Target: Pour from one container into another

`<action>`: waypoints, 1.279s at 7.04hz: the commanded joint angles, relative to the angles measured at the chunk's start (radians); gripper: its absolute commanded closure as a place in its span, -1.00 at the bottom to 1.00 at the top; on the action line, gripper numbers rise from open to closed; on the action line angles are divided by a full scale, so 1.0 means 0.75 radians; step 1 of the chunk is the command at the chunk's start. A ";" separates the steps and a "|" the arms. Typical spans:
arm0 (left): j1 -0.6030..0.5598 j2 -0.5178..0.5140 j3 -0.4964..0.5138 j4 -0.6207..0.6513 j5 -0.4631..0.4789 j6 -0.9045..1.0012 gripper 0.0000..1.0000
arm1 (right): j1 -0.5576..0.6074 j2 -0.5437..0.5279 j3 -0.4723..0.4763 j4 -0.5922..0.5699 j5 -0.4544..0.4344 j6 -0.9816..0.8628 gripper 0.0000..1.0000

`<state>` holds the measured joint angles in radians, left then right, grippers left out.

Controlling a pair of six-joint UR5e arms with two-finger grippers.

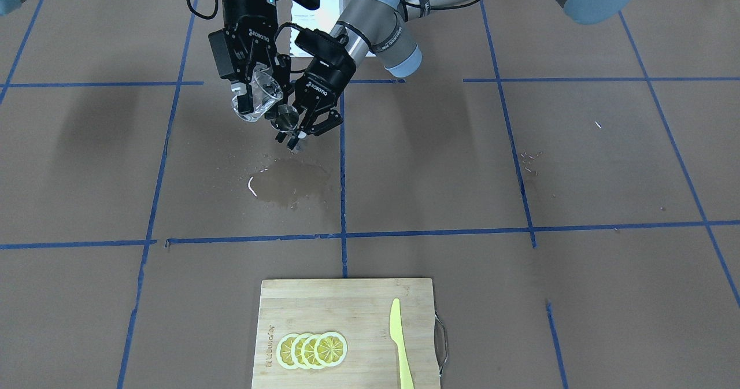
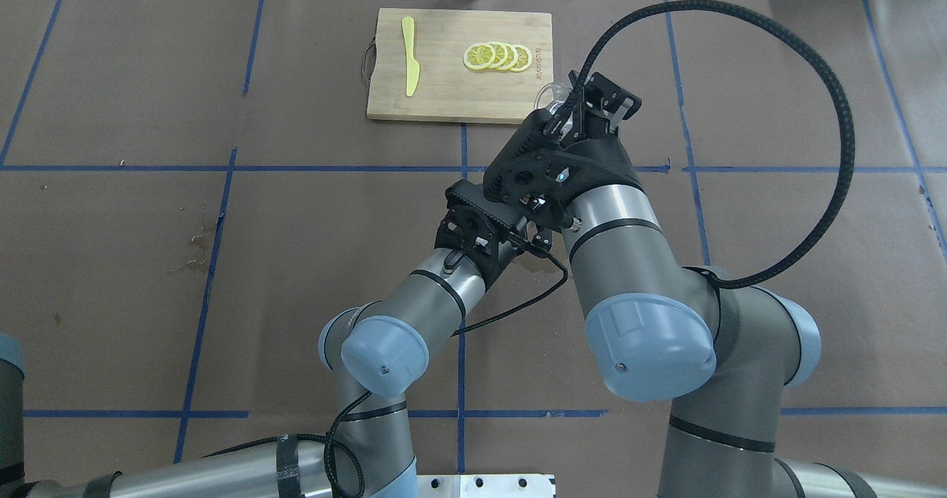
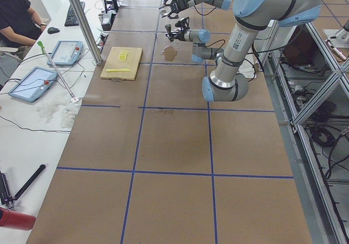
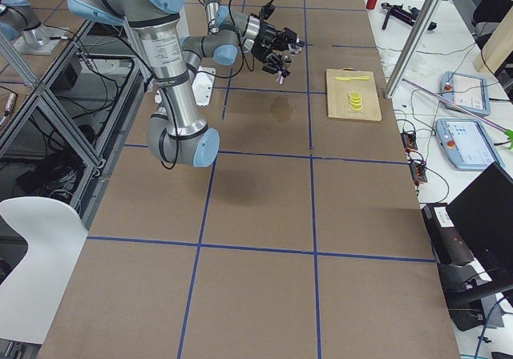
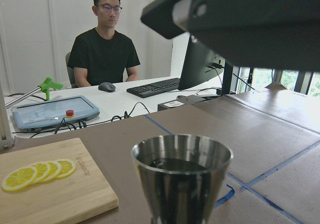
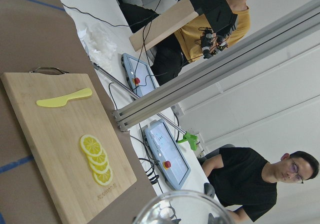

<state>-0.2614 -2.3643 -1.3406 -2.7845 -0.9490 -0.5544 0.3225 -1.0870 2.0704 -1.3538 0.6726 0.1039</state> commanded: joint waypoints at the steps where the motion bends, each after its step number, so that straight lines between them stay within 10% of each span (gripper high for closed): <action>1: -0.007 0.009 -0.004 -0.004 -0.001 -0.001 1.00 | -0.003 -0.001 0.039 0.003 0.009 0.121 1.00; 9: -0.081 0.123 -0.119 -0.010 0.018 -0.001 1.00 | 0.071 -0.056 0.103 0.007 0.007 0.526 1.00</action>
<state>-0.2961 -2.2869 -1.4287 -2.7900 -0.9371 -0.5553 0.3703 -1.1053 2.1350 -1.3482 0.6758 0.4591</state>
